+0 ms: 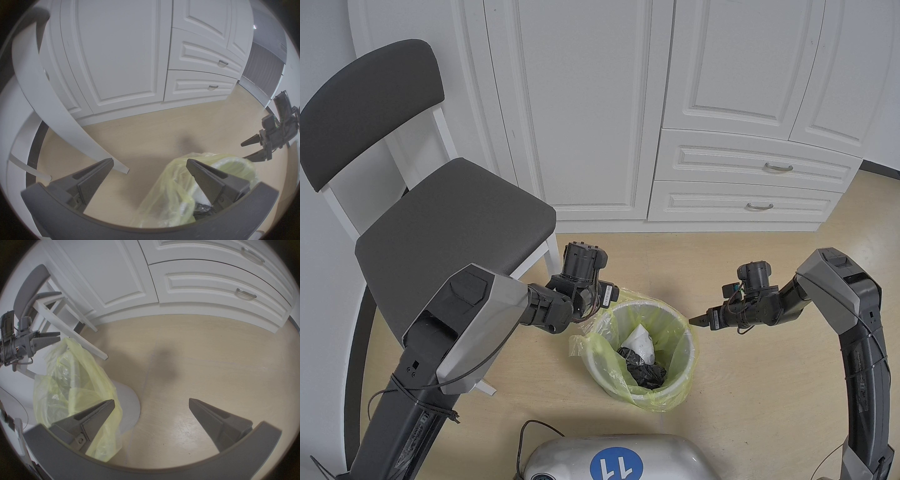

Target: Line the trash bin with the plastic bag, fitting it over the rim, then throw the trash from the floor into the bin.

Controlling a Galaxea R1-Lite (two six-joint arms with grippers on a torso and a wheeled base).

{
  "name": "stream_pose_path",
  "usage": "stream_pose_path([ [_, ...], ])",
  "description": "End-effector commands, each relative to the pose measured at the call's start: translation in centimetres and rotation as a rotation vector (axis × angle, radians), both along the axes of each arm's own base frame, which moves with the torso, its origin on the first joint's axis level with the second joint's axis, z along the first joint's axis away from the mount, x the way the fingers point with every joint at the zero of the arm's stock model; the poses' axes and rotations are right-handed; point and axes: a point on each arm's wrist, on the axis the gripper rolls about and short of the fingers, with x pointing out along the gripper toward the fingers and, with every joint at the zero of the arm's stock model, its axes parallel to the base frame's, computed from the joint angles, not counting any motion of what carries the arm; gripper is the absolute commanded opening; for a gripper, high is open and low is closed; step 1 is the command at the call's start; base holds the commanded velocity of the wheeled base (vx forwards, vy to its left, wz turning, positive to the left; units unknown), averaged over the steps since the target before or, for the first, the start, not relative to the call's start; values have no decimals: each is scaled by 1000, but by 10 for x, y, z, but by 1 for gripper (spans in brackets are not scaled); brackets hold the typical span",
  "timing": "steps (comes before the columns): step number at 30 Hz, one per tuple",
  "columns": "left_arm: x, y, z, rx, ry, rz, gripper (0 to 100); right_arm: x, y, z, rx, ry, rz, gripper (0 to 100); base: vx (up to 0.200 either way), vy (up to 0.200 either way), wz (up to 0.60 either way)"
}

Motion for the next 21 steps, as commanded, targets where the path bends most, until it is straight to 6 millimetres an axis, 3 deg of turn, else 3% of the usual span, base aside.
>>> stream_pose_path([
  [1,-27,-14,51,-35,-58,-49,100,-17,-15,37,59,-48,20,100,0,0,0],
  [3,-39,-18,65,-46,-75,-69,100,-24,-23,48,77,-96,19,100,0,0,0],
  [6,-72,-22,99,-81,-123,-114,100,-45,-37,82,142,-226,-45,100,0,0,0],
  [9,-99,-13,127,-117,-178,-135,100,-70,-38,113,240,-303,-101,100,0,0,0],
  [10,-100,-12,128,-117,-181,-136,100,-71,-38,114,245,-306,-104,100,0,0,0],
  [11,-116,-3,143,-143,-214,-139,100,-88,-39,129,281,-352,-122,100,0,0,0],
  [14,-127,6,152,-159,-239,-137,100,-100,-41,139,290,-383,-131,100,0,0,0],
  [15,-153,30,174,-205,-307,-127,100,-129,-48,155,285,-436,-167,100,0,0,0],
  [16,-153,30,174,-205,-307,-127,100,-129,-48,155,285,-436,-167,100,0,0,0],
  [18,-186,68,200,-263,-405,-97,100,-159,-55,172,263,-511,-235,100,0,0,0],
  [21,-218,99,225,-308,-485,-77,100,-183,-57,184,250,-589,-281,100,0,0,0],
])
